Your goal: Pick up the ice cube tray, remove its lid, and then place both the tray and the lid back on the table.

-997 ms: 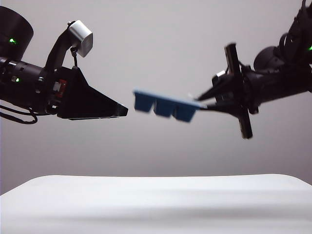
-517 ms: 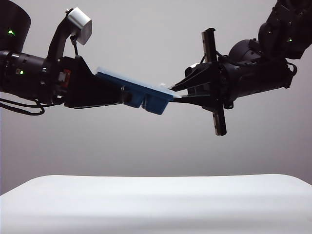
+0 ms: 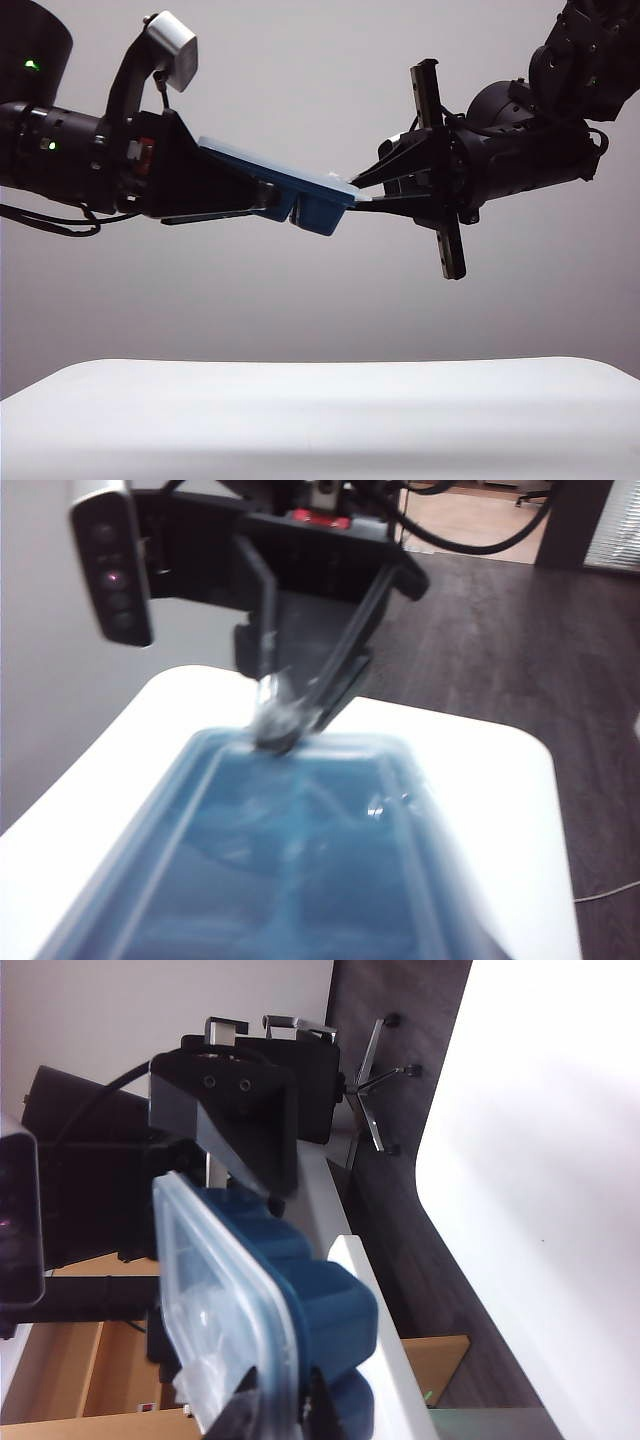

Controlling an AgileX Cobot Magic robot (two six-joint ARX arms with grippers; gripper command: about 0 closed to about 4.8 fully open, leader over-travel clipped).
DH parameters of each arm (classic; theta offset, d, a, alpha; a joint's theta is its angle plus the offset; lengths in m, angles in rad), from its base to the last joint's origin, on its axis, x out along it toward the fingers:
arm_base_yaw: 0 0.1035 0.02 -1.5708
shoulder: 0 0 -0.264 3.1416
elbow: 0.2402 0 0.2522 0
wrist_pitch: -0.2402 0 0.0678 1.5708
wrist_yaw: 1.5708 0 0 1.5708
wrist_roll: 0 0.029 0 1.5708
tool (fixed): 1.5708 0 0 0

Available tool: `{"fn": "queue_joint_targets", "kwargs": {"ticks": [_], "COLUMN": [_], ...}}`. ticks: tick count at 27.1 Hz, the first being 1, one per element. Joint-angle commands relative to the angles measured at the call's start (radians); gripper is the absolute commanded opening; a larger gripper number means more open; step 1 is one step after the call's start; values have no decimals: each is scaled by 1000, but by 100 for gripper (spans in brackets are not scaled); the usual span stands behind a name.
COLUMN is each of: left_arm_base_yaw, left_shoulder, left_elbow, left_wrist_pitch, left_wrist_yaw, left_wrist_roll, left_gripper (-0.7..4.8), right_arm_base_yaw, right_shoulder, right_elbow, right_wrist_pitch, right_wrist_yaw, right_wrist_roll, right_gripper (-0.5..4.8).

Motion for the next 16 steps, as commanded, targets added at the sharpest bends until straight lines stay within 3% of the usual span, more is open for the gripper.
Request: {"fn": "queue_joint_targets", "kwargs": {"ticks": [1,4,16], "left_arm_base_yaw": [-30,-54,-57], "left_shoulder": [-4,-4,-4], "left_elbow": [3,3,3], "left_wrist_pitch": [18,19,13], "left_wrist_yaw": [-29,-45,-60], "left_wrist_roll": [13,29,28], "left_gripper": [352,244,241], "right_arm_base_yaw": [2,2,1], "right_shoulder": [-6,-6,-6], "right_elbow": [2,2,2], "right_wrist_pitch": [10,12,29], "right_wrist_yaw": [-2,-12,-19], "right_wrist_roll": [-3,-3,-5], "right_gripper": [-1,-1,14]}}
